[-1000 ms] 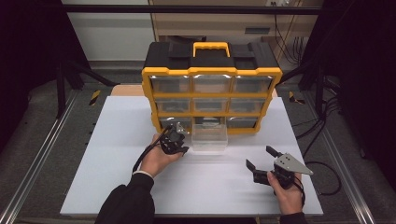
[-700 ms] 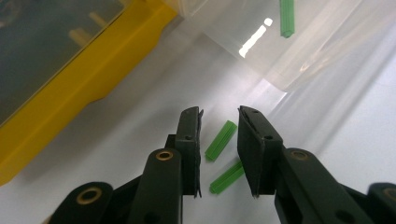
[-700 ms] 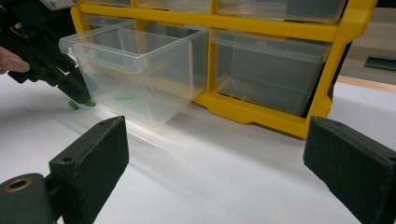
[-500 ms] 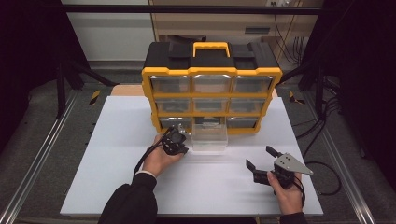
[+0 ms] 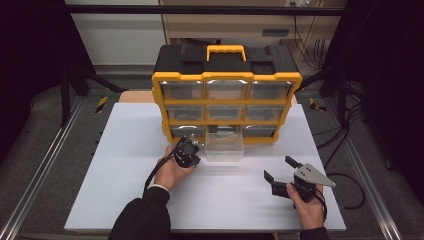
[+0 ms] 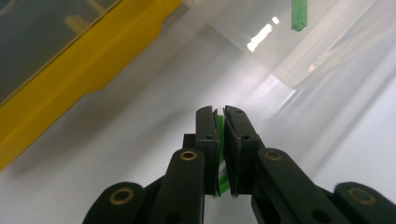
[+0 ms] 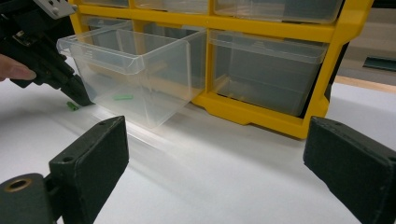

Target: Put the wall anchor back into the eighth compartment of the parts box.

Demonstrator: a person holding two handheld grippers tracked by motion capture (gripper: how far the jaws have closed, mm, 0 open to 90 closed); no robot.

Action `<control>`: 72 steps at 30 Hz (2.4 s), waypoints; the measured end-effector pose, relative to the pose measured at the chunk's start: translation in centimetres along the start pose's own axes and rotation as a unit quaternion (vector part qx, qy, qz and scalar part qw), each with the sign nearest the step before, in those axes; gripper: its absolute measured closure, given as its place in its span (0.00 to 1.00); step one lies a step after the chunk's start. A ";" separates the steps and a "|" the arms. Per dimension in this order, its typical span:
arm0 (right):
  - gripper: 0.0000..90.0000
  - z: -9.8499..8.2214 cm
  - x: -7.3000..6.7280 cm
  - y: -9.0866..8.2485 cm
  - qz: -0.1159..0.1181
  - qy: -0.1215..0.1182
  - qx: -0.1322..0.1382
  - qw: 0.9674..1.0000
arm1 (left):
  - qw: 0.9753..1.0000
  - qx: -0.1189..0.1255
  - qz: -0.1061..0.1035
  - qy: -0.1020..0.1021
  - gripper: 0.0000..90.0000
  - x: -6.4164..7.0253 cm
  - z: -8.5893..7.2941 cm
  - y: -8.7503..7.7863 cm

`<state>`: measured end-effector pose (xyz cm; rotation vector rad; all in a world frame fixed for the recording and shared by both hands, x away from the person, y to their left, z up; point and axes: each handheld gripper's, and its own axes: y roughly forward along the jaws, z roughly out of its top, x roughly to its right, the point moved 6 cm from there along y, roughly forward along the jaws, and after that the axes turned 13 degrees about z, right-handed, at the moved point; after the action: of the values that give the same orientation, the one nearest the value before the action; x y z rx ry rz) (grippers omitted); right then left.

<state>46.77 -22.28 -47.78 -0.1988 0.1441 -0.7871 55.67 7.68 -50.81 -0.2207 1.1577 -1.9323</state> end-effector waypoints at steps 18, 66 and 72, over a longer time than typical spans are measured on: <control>0.08 0.0 0.1 0.0 -0.009 -0.008 -0.002 1.000 | 0.994 0.105 0.013 -0.032 0.94 -2.2 1.5 -6.6; 0.08 0.2 0.1 -0.1 -0.003 -0.009 0.003 1.000 | 0.983 0.178 0.010 -0.033 0.54 -0.3 7.7 -10.2; 0.08 0.1 0.1 0.0 -0.004 -0.010 -0.001 1.000 | 0.986 0.161 0.006 -0.037 0.33 -1.2 5.3 -9.8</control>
<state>46.82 -22.36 -47.69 -0.2086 0.1260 -0.7939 53.61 7.26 -39.83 -0.1084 0.7815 -2.0492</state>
